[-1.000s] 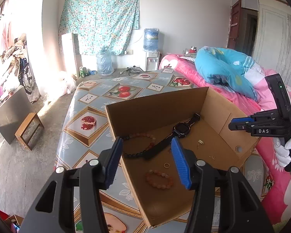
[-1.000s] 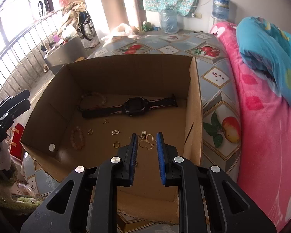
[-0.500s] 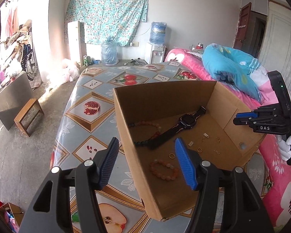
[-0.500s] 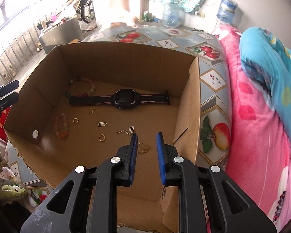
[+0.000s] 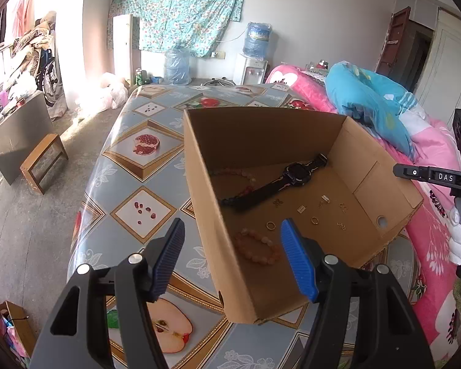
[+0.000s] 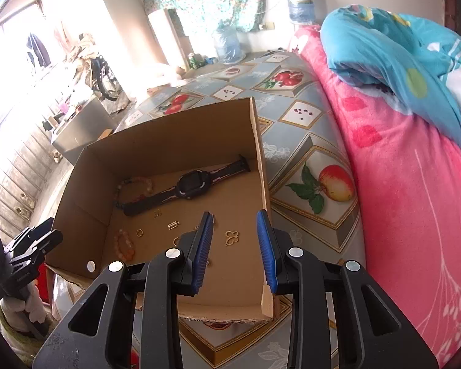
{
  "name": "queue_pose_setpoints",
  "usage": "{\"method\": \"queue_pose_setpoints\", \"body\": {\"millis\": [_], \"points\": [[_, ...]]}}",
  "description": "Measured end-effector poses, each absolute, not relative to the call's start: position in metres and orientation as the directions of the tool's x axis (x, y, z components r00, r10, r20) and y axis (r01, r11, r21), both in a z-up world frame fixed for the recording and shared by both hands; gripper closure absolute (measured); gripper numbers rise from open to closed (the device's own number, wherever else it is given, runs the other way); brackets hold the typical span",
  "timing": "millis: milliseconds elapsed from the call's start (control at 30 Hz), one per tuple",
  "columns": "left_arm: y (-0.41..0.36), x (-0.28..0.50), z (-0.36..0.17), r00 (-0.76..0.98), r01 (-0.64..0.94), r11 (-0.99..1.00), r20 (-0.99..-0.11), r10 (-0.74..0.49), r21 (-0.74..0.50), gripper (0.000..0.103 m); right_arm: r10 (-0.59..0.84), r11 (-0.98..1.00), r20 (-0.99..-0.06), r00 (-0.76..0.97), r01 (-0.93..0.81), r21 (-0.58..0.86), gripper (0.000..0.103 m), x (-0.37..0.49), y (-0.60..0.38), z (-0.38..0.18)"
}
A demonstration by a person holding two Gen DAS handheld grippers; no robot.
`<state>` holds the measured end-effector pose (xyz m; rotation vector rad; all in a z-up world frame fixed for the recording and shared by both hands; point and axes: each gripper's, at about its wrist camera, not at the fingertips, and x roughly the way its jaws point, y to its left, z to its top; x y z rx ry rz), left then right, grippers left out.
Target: Organize jewelry
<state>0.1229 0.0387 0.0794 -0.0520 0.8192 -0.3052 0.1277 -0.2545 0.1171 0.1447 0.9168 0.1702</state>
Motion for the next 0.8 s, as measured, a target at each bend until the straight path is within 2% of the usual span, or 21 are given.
{"method": "queue_pose_setpoints", "body": {"millis": [133, 367, 500, 800], "points": [[0.036, 0.118, 0.076, 0.629, 0.255, 0.948, -0.712, -0.312, -0.191, 0.040, 0.189, 0.977, -0.730, 0.657, -0.053, 0.205, 0.073, 0.114, -0.257, 0.129], [0.038, 0.120, 0.060, 0.562, 0.240, 0.921, -0.730, -0.389, -0.306, 0.039, 0.178, 0.972, -0.804, 0.567, 0.026, 0.234, 0.073, 0.123, -0.269, 0.095], [0.040, 0.123, 0.056, 0.531, 0.226, 0.896, -0.722, -0.443, -0.383, 0.039, 0.184, 0.968, -0.818, 0.546, 0.042, 0.246, 0.073, 0.124, -0.268, 0.086], [0.046, 0.123, 0.056, 0.540, 0.215, 0.893, -0.714, -0.447, -0.396, 0.037, 0.169, 0.970, -0.836, 0.522, 0.064, 0.236, 0.072, 0.110, -0.258, 0.086]]}}
